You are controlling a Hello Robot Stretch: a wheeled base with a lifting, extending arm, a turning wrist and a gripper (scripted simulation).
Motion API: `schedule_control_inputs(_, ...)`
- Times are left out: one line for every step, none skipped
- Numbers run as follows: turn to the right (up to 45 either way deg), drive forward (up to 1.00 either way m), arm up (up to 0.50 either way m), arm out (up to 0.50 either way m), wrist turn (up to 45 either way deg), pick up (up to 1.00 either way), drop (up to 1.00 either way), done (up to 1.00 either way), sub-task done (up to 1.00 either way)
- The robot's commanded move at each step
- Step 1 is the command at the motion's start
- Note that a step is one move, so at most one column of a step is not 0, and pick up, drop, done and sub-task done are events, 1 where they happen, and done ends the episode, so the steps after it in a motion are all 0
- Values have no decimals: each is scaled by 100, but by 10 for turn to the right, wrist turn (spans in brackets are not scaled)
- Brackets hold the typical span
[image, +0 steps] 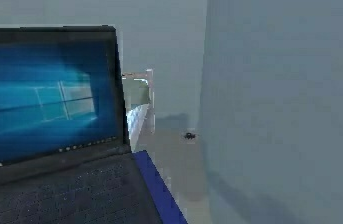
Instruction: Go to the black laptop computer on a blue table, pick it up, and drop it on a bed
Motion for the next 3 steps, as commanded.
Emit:
schedule_control_inputs(0, 100, 0, 0, 0, 0, 0, 0, 0)
schedule_control_inputs(-120, 0, 0, 0, 0, 0, 0, 0, 0)
schedule_control_inputs(0, 5, 0, 0, 0, 0, 0, 0, 0)
